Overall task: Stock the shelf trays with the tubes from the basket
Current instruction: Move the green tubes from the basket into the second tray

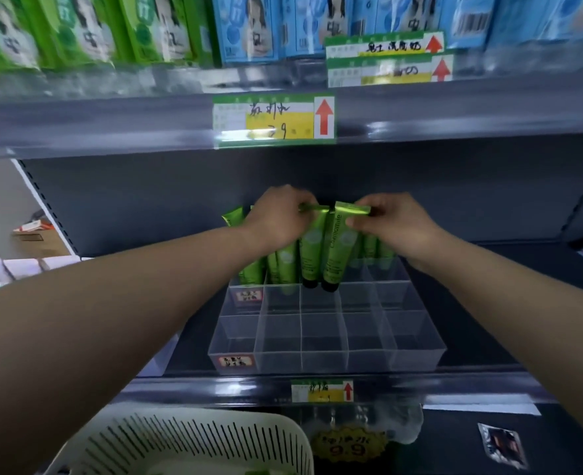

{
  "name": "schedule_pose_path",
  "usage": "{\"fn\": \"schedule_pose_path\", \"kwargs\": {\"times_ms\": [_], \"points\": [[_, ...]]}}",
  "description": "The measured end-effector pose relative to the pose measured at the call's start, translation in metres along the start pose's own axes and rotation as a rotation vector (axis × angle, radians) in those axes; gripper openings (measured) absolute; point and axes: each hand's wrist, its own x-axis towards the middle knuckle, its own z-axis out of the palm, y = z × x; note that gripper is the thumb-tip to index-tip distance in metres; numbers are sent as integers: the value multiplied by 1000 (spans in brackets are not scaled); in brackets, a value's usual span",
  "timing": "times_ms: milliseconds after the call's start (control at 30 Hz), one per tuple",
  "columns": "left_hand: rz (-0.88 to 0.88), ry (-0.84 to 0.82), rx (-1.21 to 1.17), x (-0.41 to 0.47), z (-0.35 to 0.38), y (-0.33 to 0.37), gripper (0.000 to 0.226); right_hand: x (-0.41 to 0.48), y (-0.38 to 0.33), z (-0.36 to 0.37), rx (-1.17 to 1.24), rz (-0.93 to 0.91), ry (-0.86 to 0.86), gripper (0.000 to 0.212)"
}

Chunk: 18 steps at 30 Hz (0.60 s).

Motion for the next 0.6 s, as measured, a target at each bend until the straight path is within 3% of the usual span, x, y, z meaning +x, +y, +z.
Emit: {"fn": "schedule_pose_path", "kwargs": {"times_ms": [167, 367, 600], "points": [[-1, 48, -22, 19, 17, -14, 21, 23, 12, 5, -35, -13, 52, 9], [-15, 6, -20, 26, 36, -30, 20, 36, 25, 20, -123, -25, -8, 3], [-34, -20, -24, 33, 58, -42, 26, 44, 44, 35, -169, 22, -32, 27]]}}
